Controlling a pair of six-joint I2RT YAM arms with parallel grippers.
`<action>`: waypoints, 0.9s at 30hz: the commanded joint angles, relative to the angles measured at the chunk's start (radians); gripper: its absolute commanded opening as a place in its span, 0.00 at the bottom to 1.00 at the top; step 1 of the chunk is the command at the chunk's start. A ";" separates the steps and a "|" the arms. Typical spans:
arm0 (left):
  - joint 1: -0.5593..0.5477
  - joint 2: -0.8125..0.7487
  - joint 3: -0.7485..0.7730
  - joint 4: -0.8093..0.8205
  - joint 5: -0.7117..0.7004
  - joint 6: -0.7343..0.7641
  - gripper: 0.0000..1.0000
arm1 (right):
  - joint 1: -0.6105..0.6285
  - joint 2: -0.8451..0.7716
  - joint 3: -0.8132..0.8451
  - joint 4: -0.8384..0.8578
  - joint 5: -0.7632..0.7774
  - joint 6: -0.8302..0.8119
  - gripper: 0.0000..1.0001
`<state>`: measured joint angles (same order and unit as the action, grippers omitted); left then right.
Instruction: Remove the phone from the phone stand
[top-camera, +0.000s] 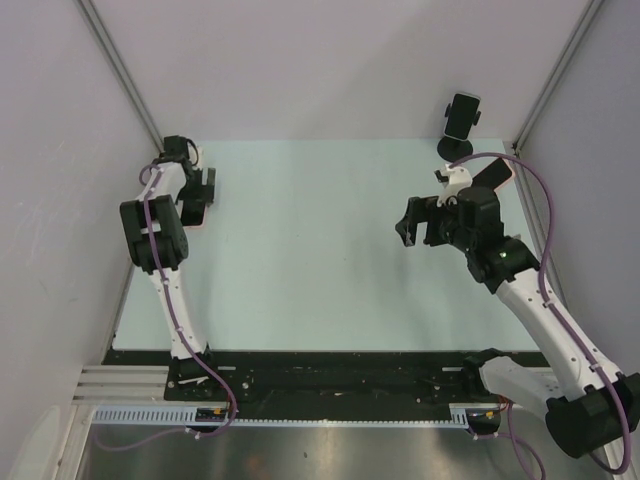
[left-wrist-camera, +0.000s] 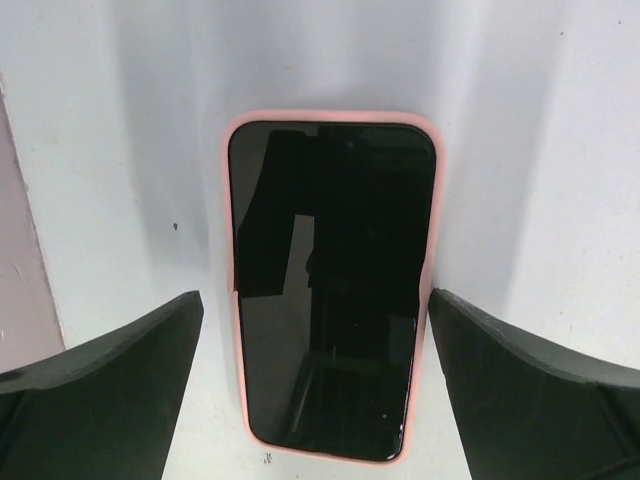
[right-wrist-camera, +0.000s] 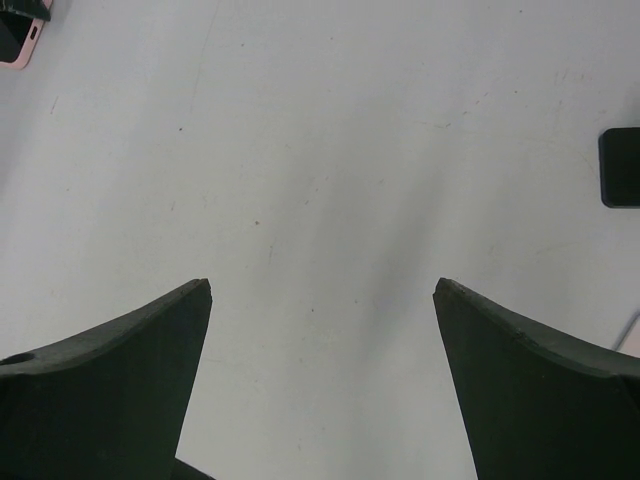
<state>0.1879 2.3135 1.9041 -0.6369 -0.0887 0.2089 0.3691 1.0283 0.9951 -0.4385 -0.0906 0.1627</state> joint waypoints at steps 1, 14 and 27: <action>0.012 -0.023 0.012 -0.004 0.058 0.044 1.00 | -0.004 -0.051 0.002 -0.006 0.041 -0.012 1.00; -0.017 -0.457 -0.049 -0.003 0.214 -0.152 1.00 | -0.170 -0.220 0.016 -0.084 0.160 0.008 1.00; -0.369 -0.981 -0.428 0.009 0.202 -0.203 1.00 | -0.306 -0.241 0.053 -0.229 0.382 0.032 1.00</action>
<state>-0.1043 1.4349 1.5894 -0.6037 0.1131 0.0174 0.0765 0.7845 1.0073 -0.6174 0.1802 0.1654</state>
